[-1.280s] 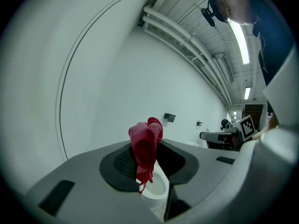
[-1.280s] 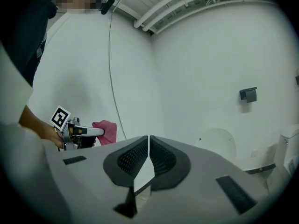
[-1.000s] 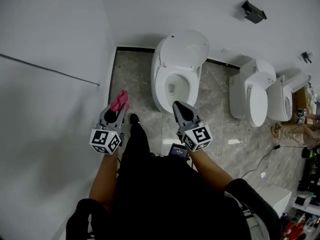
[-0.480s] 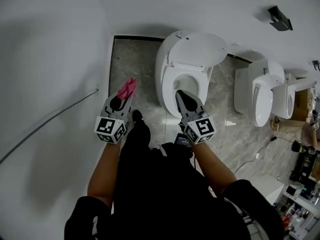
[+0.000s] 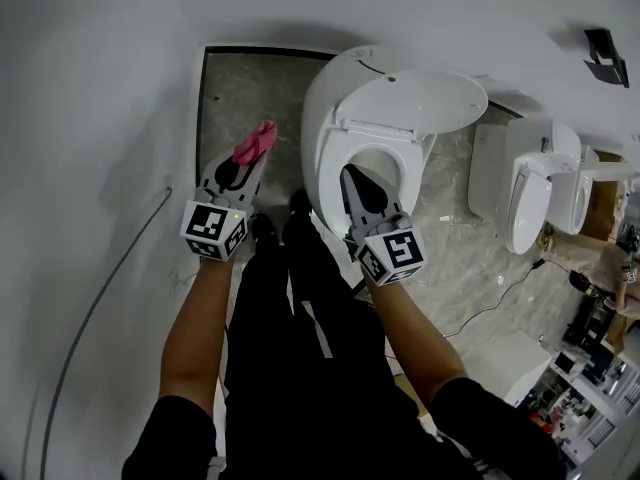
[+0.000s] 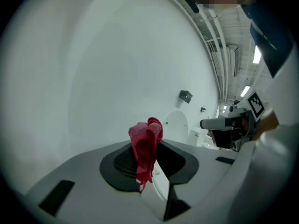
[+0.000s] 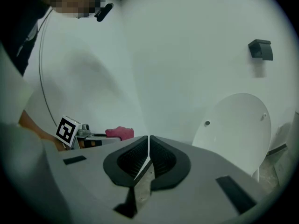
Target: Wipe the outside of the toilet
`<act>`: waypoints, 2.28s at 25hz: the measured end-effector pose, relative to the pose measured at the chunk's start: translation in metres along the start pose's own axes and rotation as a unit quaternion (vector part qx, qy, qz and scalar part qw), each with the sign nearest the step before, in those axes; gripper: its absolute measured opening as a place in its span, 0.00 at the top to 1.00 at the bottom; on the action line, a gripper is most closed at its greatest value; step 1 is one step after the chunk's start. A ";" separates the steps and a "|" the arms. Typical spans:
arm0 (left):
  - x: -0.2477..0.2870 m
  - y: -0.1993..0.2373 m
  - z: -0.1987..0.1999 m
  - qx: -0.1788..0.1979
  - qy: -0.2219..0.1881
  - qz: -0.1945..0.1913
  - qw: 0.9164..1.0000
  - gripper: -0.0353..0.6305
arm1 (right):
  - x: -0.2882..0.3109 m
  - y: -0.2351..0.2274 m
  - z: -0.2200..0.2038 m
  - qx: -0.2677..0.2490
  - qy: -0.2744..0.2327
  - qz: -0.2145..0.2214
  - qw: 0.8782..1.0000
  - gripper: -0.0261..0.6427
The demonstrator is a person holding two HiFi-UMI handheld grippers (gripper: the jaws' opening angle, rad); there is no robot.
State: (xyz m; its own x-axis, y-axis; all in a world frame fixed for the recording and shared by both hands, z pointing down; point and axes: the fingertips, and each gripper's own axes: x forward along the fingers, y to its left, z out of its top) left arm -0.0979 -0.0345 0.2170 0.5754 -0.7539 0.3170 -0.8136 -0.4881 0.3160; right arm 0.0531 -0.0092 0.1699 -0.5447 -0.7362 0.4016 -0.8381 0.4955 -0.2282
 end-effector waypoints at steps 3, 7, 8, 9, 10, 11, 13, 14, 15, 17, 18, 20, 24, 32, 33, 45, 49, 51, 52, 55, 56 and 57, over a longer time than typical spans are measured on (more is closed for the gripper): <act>0.041 0.015 -0.014 0.004 0.010 0.000 1.000 0.78 | 0.022 -0.031 -0.017 0.010 0.010 -0.010 1.000 0.91; 0.094 0.028 -0.033 0.021 0.029 -0.009 0.999 0.78 | 0.048 -0.060 -0.040 0.012 0.025 0.001 1.000 0.91; 0.106 0.031 -0.039 0.027 0.033 -0.013 0.999 0.78 | 0.055 -0.063 -0.047 0.009 0.030 0.009 0.999 0.91; 0.117 0.034 -0.044 0.031 0.037 -0.016 0.999 0.78 | 0.062 -0.065 -0.053 0.005 0.034 0.019 0.999 0.91; 0.128 0.036 -0.049 0.033 0.040 -0.018 0.998 0.78 | 0.067 -0.067 -0.059 0.001 0.037 0.029 0.999 0.91; 0.139 0.039 -0.054 0.035 0.042 -0.020 0.998 0.78 | 0.072 -0.072 -0.064 -0.002 0.039 0.035 0.999 0.91; 0.160 0.045 -0.064 0.039 0.046 -0.022 0.998 0.78 | 0.080 -0.084 -0.071 0.003 0.041 0.033 0.999 0.91; 0.170 0.049 -0.069 0.041 0.049 -0.022 0.998 0.78 | 0.084 -0.090 -0.074 0.009 0.042 0.030 0.999 0.91; 0.180 0.052 -0.074 0.044 0.053 -0.023 0.997 0.79 | 0.088 -0.095 -0.078 0.014 0.042 0.027 0.999 0.91; 0.201 0.058 -0.086 0.056 0.065 -0.032 0.996 0.79 | 0.096 -0.103 -0.086 0.022 0.047 0.015 0.999 0.91; 0.213 0.061 -0.091 0.064 0.070 -0.038 0.995 0.79 | 0.102 -0.106 -0.090 0.025 0.049 0.008 0.998 0.91; 0.238 0.068 -0.099 0.082 0.079 -0.053 0.992 0.79 | 0.113 -0.111 -0.098 0.028 0.051 -0.008 0.998 0.91; 0.284 0.077 -0.118 0.109 0.092 -0.085 0.986 0.79 | 0.125 -0.116 -0.117 0.043 0.060 -0.045 0.996 0.91; 0.341 0.074 -0.149 0.169 0.130 -0.149 0.966 0.79 | 0.117 -0.127 -0.147 0.063 0.048 -0.061 0.995 0.91; 0.341 0.074 -0.149 0.173 0.130 -0.156 0.964 0.79 | 0.115 -0.129 -0.151 0.063 0.049 -0.062 0.995 0.91; 0.307 0.052 -0.176 0.166 0.112 -0.184 0.962 0.80 | 0.106 -0.138 -0.168 0.059 0.067 -0.066 0.994 0.91; 0.286 0.044 -0.195 0.164 0.120 -0.189 0.961 0.80 | 0.106 -0.135 -0.171 0.055 0.073 -0.060 0.994 0.91; 0.277 0.036 -0.206 0.164 0.125 -0.193 0.959 0.80 | 0.105 -0.134 -0.175 0.054 0.077 -0.061 0.994 0.91; 0.272 0.032 -0.211 0.165 0.127 -0.196 0.958 0.80 | 0.105 -0.133 -0.177 0.054 0.079 -0.061 0.994 0.91; 0.253 0.021 -0.229 0.166 0.139 -0.201 0.955 0.80 | 0.106 -0.128 -0.180 0.054 0.086 -0.056 0.993 0.91; 0.246 0.018 -0.236 0.166 0.145 -0.203 0.954 0.80 | 0.107 -0.127 -0.179 0.053 0.087 -0.054 0.993 0.91; 0.240 0.015 -0.242 0.166 0.149 -0.204 0.953 0.80 | 0.108 -0.126 -0.179 0.052 0.087 -0.052 0.993 0.91</act>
State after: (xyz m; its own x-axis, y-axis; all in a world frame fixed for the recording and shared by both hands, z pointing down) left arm 0.0486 -0.1163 0.5141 0.8079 -0.3361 0.4840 -0.4692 -0.8638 0.1833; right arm 0.1056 -0.0687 0.4008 -0.4491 -0.6850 0.5737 -0.8930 0.3637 -0.2649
